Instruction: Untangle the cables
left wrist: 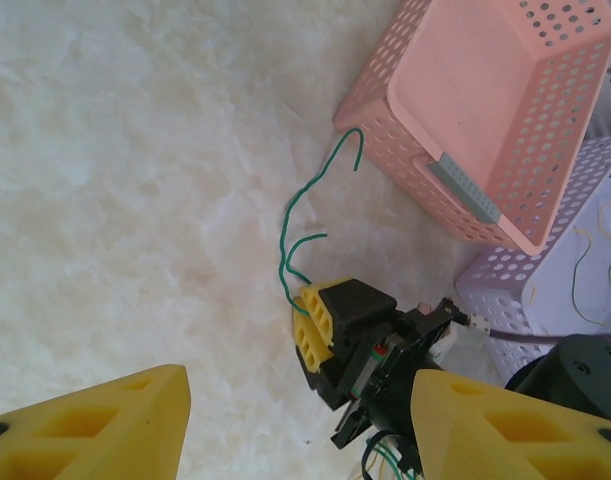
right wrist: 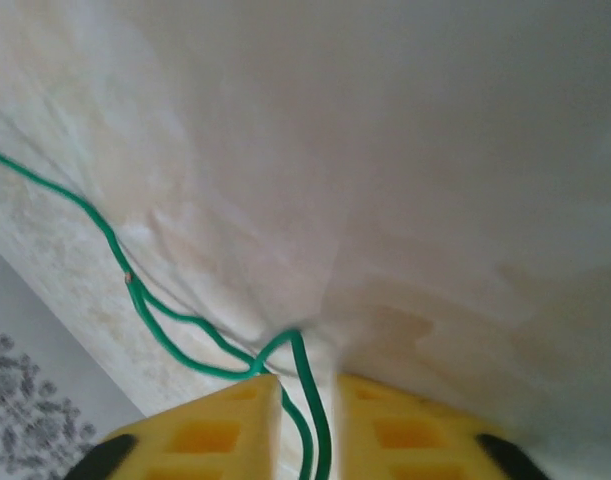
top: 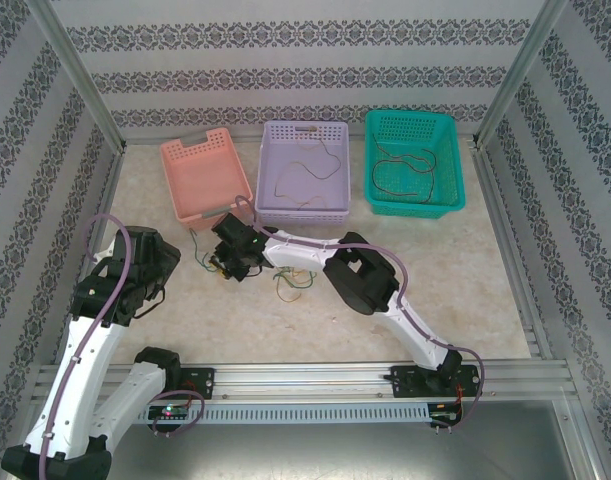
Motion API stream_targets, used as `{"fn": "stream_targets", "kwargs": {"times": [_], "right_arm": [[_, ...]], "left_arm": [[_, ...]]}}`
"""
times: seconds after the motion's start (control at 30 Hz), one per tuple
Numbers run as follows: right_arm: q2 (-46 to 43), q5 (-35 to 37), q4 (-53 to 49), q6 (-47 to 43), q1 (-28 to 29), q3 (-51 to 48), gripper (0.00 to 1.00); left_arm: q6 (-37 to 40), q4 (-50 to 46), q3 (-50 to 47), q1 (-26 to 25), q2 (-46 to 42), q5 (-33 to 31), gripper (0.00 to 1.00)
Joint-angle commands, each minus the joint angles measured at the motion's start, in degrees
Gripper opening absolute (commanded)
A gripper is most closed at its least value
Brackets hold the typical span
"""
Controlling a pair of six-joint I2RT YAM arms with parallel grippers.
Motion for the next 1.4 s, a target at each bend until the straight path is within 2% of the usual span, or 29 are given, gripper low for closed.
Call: {"fn": "stream_targets", "kwargs": {"times": [0.0, 0.07, 0.2, 0.27, 0.43, 0.53, 0.67, 0.77, 0.93, 1.27, 1.37], "right_arm": [[1.0, 3.0, 0.2, -0.3, -0.7, 1.5, 0.02], [-1.6, 4.7, -0.7, -4.5, -0.9, 1.0, 0.0], [-12.4, 9.4, -6.0, -19.2, -2.1, -3.3, 0.0], [-17.8, 10.6, -7.6, -26.7, -2.9, -6.9, 0.0], [-28.6, 15.6, -11.6, -47.0, -3.1, -13.6, 0.0], [-33.4, 19.1, -11.9, -53.6, -2.7, -17.6, 0.0], [-36.7, 22.3, -12.7, -58.5, -2.8, -19.4, 0.0], [-37.8, 23.3, -13.0, -61.0, -3.0, -18.9, 0.0], [-37.9, 23.6, -13.8, -64.2, -3.0, -17.6, 0.0], [-37.9, 22.9, -14.2, -66.0, -2.4, -16.7, 0.0], [-37.9, 22.8, -14.2, -66.3, -2.3, -16.7, 0.0]], "left_arm": [[2.8, 1.1, 1.6, 0.4, -0.6, 1.4, 0.6], [4.5, 2.2, 1.8, 0.4, -0.4, 2.4, 0.6], [9.3, 4.3, 3.3, 0.4, 2.5, 7.0, 0.63], [9.3, 3.9, 4.7, 0.4, 5.3, 9.4, 0.64], [-1.2, 8.3, 6.2, 0.3, 11.0, 15.7, 0.67], [-7.5, 13.7, 7.6, 0.2, 14.1, 17.7, 0.68], [-9.3, 15.2, 11.8, -0.2, 18.4, 19.0, 0.69], [-8.2, 8.4, 15.5, -0.5, 21.9, 20.0, 0.68], [-9.5, 6.0, 13.2, -0.6, 22.3, 21.9, 0.66], [-13.4, 12.6, 9.8, -1.9, 24.8, 22.1, 0.65], [-13.4, 13.6, 9.1, -2.1, 26.1, 22.0, 0.62]]}}
